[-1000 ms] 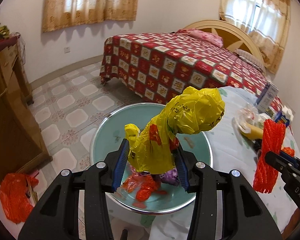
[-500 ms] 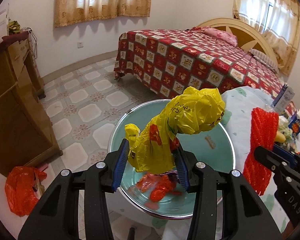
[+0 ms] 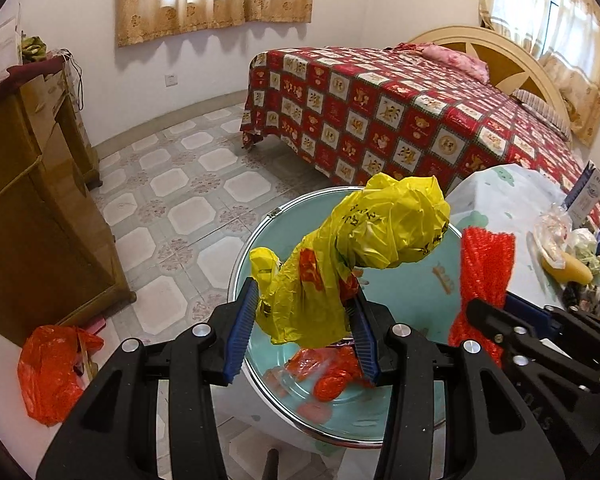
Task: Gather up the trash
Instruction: 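Open the right tool then the left tool to drop both bags into the bucket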
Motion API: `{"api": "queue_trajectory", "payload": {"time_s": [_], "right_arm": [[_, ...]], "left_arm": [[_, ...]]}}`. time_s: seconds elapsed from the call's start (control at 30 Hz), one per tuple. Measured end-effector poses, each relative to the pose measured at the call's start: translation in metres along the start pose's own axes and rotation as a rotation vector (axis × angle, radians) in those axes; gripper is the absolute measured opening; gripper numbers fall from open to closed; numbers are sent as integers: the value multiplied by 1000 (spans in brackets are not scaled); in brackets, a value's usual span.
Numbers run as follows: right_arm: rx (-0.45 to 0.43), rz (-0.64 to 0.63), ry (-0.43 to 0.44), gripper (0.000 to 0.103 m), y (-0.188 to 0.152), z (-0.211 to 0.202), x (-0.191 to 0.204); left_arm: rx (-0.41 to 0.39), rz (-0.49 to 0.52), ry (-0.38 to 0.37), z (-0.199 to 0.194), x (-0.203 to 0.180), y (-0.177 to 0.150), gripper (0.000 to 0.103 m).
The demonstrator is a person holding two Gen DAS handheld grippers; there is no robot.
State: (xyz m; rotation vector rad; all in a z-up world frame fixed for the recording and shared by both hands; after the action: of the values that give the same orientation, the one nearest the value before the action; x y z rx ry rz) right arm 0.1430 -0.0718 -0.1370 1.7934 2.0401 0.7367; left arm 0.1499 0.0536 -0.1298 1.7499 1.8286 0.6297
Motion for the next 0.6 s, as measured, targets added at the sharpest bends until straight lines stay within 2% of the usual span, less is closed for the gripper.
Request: {"api": "queue_trajectory", "payload": {"time_s": [0.3,0.6], "right_arm": [[24,-2,18,26,-5,12,1],[-12,22,24,29,1,6,-5]], "left_arm": [[20,2,13,6,2,-3,46],[24,6,15,7,3,-3,47]]}}
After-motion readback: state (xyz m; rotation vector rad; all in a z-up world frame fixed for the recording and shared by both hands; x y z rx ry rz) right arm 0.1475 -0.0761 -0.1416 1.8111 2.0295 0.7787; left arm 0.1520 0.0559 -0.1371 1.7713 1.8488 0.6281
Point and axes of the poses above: each gripper's, at about its wrist camera, not at the fingertips, and z roughly the way its jaws point, x to its left, y to its top, the point moved 10 cm from there along z, roughly the way its jaws point, and after that the axes turned 1 degree about x, right-handed, at the moved point
